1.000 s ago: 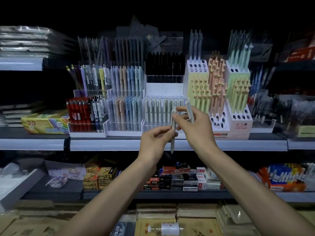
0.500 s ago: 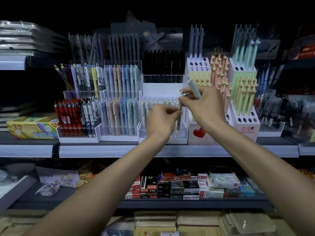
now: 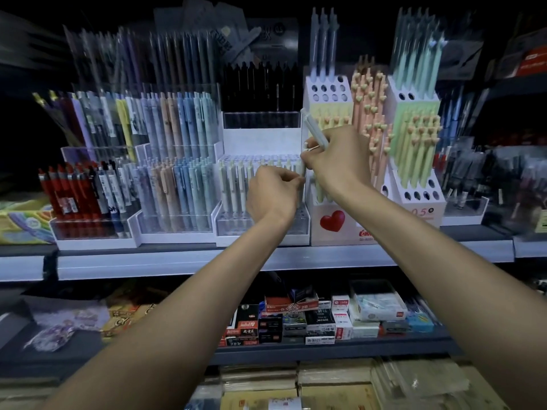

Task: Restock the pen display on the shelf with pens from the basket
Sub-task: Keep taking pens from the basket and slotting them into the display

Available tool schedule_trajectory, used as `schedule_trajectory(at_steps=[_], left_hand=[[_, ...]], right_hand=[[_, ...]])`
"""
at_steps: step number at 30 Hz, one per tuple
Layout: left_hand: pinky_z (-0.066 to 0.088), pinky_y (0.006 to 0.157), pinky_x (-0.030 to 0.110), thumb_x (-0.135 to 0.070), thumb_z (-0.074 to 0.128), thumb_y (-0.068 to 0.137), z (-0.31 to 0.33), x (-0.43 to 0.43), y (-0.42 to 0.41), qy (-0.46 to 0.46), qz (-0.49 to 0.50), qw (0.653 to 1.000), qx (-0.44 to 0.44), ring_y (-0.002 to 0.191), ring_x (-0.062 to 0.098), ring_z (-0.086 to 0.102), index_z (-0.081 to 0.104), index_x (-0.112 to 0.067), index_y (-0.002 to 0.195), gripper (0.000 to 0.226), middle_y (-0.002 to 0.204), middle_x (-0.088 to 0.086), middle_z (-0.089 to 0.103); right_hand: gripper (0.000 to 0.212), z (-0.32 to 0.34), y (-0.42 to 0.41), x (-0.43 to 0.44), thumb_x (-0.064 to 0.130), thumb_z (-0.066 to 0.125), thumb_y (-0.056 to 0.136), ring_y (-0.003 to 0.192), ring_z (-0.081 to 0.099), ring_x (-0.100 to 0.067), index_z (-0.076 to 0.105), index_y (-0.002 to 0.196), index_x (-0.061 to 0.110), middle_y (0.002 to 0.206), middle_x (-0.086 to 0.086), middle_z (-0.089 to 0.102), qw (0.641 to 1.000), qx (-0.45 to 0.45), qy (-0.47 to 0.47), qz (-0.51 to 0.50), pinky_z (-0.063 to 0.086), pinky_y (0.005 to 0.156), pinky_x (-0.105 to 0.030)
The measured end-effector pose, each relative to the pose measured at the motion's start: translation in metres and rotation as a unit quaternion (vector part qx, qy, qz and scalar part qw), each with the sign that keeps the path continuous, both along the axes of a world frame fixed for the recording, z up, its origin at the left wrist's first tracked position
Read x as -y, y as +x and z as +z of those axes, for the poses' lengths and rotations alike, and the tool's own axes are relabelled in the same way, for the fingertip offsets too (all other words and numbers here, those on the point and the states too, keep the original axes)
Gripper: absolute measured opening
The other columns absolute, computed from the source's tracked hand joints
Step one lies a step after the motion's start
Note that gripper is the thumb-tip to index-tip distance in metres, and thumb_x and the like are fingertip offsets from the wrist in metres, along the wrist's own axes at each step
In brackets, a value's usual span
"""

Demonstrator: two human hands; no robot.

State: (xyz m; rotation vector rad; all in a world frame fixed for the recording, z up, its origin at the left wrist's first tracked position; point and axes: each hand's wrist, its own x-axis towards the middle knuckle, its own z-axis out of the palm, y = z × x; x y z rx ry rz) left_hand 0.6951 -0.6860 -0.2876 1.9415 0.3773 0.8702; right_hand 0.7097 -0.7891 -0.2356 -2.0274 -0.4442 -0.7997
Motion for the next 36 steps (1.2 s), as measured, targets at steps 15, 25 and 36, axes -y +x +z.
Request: schedule_trajectory(at_steps=[15, 25, 36], left_hand=[[0.041, 0.066, 0.031, -0.024, 0.068, 0.094, -0.013, 0.014, -0.002, 0.075, 0.093, 0.991, -0.056, 0.088, 0.031, 0.071, 0.081, -0.021, 0.088, 0.015, 0.087, 0.004, 0.076], [0.029, 0.048, 0.027, -0.019, 0.068, 0.09, -0.025, 0.016, 0.006, 0.027, 0.112, 0.992, -0.044, 0.049, 0.018, 0.049, 0.065, -0.018, 0.058, 0.032, 0.052, -0.004, 0.051], [0.028, 0.08, 0.036, -0.025, 0.068, 0.089, -0.033, 0.019, 0.013, 0.041, 0.159, 0.985, -0.047, 0.061, 0.021, 0.055, 0.065, -0.019, 0.058, 0.031, 0.062, -0.002, 0.066]], right_hand=[[0.004, 0.012, 0.008, -0.01, 0.014, 0.069, 0.094, 0.067, 0.049, -0.029, 0.071, 0.091, 0.013, 0.069, -0.004, 0.048, 0.943, 0.059, -0.298, -0.136, 0.027, 0.052, -0.029], [0.016, 0.049, 0.004, -0.024, -0.001, 0.057, 0.089, 0.06, 0.041, -0.024, 0.05, 0.079, 0.01, 0.07, -0.005, 0.04, 0.875, 0.082, -0.463, -0.114, 0.037, 0.07, -0.039], [0.023, 0.052, 0.011, -0.033, -0.001, 0.055, 0.091, 0.073, 0.049, -0.03, 0.043, 0.075, 0.011, 0.074, -0.006, 0.039, 0.854, 0.071, -0.507, -0.095, 0.039, 0.072, -0.04]])
